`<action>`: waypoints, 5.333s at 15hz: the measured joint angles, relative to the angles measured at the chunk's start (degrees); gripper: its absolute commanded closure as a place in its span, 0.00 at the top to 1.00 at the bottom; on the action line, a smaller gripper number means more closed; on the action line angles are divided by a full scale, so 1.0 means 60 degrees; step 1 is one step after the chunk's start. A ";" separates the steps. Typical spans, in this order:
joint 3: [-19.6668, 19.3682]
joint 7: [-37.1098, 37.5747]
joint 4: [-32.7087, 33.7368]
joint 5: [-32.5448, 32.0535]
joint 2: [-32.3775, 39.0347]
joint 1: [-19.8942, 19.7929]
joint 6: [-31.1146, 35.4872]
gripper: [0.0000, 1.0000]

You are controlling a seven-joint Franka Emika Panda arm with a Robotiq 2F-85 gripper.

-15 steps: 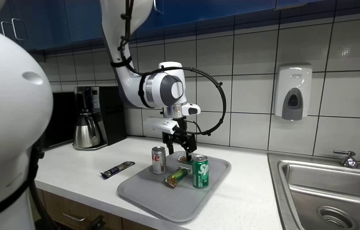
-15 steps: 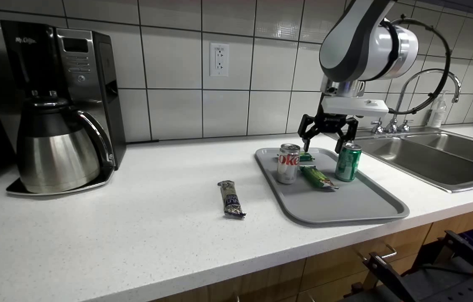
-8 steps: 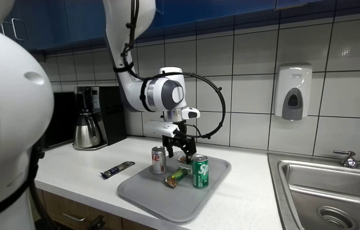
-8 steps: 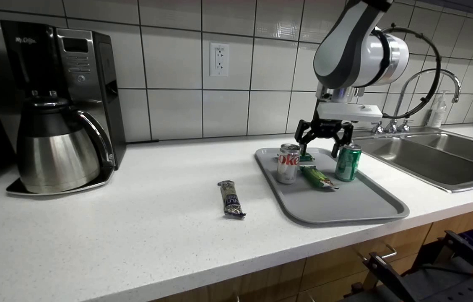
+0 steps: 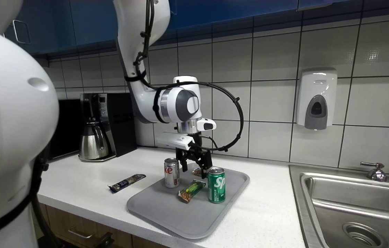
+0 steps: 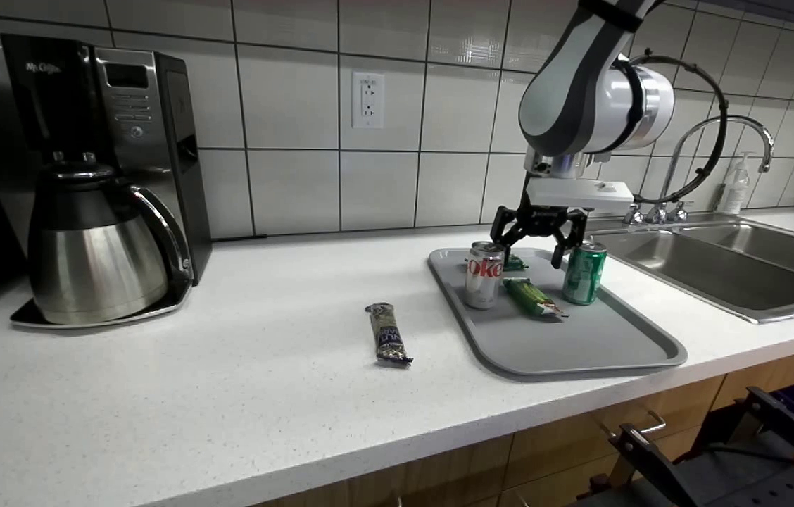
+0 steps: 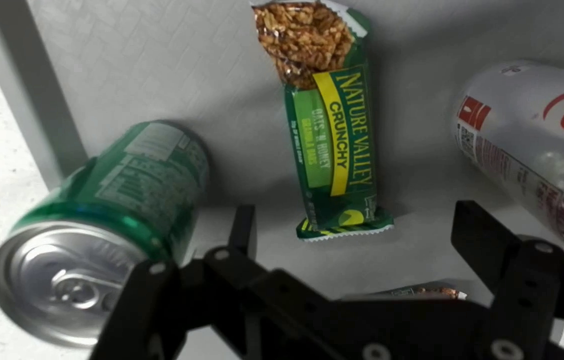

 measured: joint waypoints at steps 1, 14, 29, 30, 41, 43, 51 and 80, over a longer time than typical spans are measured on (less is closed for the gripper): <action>0.0000 -0.0004 0.0029 -0.0001 0.0018 0.0014 -0.0012 1.00; -0.0026 -0.0010 0.0189 -0.0006 0.0111 0.0076 -0.0104 1.00; -0.0161 0.0062 0.0349 -0.0006 0.0015 0.0201 -0.0106 1.00; -0.0166 0.0084 0.0353 -0.0006 -0.0029 0.0231 -0.0106 1.00; -0.0179 0.0110 0.0359 -0.0006 -0.0407 0.0300 -0.0205 1.00; -0.0181 0.0110 0.0358 -0.0006 -0.0407 0.0300 -0.0207 1.00; -0.0183 0.0110 0.0358 -0.0006 -0.0408 0.0300 -0.0212 1.00; -0.2638 0.6087 0.0090 -0.4412 -0.0321 0.2845 0.0454 1.00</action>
